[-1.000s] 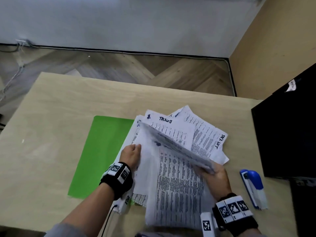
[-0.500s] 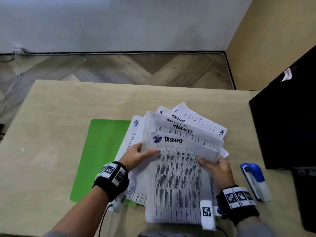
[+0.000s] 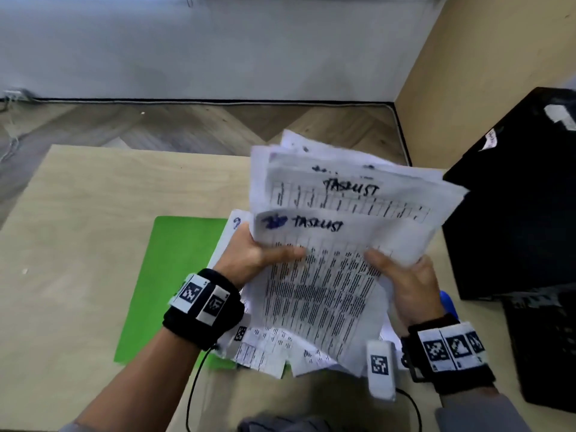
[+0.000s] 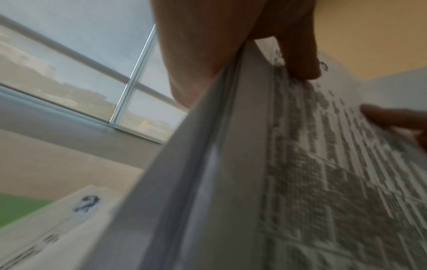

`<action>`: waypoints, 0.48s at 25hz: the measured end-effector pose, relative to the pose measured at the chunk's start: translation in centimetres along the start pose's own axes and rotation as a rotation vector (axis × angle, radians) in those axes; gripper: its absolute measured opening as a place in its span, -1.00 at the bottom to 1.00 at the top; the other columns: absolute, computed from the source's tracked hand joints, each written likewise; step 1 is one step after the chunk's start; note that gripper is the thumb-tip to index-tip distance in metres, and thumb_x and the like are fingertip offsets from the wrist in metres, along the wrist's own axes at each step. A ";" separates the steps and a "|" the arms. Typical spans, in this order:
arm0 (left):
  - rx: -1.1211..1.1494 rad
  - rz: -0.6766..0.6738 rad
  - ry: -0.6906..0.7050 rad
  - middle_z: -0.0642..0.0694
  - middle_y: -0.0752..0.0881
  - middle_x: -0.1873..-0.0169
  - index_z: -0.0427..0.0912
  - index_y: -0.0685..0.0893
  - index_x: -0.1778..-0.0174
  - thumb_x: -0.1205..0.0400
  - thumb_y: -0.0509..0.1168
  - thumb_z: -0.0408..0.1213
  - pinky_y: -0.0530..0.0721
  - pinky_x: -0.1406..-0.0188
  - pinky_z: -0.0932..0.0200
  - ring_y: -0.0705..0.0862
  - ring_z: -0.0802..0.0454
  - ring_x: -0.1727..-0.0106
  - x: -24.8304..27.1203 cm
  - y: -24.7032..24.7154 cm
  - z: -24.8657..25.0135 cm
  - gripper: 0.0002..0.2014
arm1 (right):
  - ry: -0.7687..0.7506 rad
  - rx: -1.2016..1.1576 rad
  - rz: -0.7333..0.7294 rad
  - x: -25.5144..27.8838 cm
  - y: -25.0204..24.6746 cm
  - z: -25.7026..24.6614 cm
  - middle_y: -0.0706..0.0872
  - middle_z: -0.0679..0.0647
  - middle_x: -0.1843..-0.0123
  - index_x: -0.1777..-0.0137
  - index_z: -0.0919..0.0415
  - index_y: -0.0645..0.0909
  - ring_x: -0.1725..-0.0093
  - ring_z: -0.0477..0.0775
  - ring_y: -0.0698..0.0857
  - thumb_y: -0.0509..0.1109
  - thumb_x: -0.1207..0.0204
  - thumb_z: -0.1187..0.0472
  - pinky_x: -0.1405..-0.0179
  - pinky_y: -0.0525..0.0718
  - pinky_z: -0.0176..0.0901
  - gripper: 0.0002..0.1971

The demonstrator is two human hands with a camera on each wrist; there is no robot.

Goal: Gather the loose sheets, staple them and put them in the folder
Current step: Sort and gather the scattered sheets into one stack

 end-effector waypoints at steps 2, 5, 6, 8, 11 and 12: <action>0.019 0.107 0.142 -0.19 0.87 0.16 -0.31 0.76 0.04 -0.28 0.56 -0.55 0.78 0.17 0.10 0.85 -0.12 0.15 0.5 -0.7 2.6 -0.66 | -0.189 0.040 -0.019 1.0 2.2 -3.7 0.88 -0.03 0.21 0.22 0.06 0.85 0.16 -0.04 0.84 0.55 -0.23 0.39 0.17 0.78 -0.21 -0.78; 0.079 0.175 0.303 -0.10 0.87 0.19 -0.24 0.75 0.09 -0.22 0.56 -0.52 0.79 0.10 0.08 0.85 -0.07 0.14 1.8 -1.2 5.2 -0.65 | -0.343 0.085 0.011 3.0 3.8 -6.4 0.86 -0.16 0.28 0.29 0.01 0.84 0.22 -0.17 0.81 0.56 -0.19 0.37 0.21 0.75 -0.32 -0.78; 0.088 0.174 0.342 -0.10 0.87 0.18 -0.22 0.75 0.10 -0.21 0.57 -0.49 0.80 0.07 0.04 0.85 -0.08 0.11 2.3 -1.2 5.8 -0.65 | -0.371 0.080 0.022 3.5 4.0 -6.8 0.86 -0.17 0.28 0.28 0.03 0.84 0.21 -0.18 0.81 0.56 -0.20 0.36 0.21 0.75 -0.32 -0.80; 0.079 0.170 0.396 -0.11 0.87 0.16 -0.20 0.77 0.10 -0.21 0.58 -0.46 0.80 0.04 0.01 0.85 -0.11 0.09 3.2 -1.2 6.6 -0.65 | -0.438 0.099 0.045 4.7 4.2 -7.8 0.85 -0.20 0.28 0.19 0.13 0.78 0.21 -0.20 0.81 0.56 -0.22 0.37 0.22 0.74 -0.35 -0.82; 0.086 0.194 0.423 -0.03 0.87 0.23 -0.27 0.78 0.11 -0.22 0.57 -0.47 0.79 0.11 0.14 0.85 0.02 0.18 3.6 -1.8 5.6 -0.68 | -0.472 0.159 0.077 5.4 3.8 -7.0 0.87 -0.14 0.19 -0.02 0.42 0.67 0.13 -0.13 0.84 0.58 -0.27 0.47 0.15 0.76 -0.31 -0.70; 0.106 0.216 0.399 0.00 0.87 0.26 -0.29 0.77 0.11 -0.21 0.59 -0.45 0.78 0.14 0.19 0.84 0.08 0.21 3.5 -2.2 4.7 -0.67 | -0.440 0.160 0.089 5.2 3.2 -5.6 0.87 -0.08 0.11 -0.12 0.44 0.64 0.06 -0.08 0.84 0.58 -0.29 0.52 0.09 0.78 -0.26 -0.62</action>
Point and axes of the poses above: each hand's wrist, its own x-axis away from the middle knuckle, its own y-axis out of the palm, z = x × y, the point moved 9 cm from there along -x, towards the middle knuckle
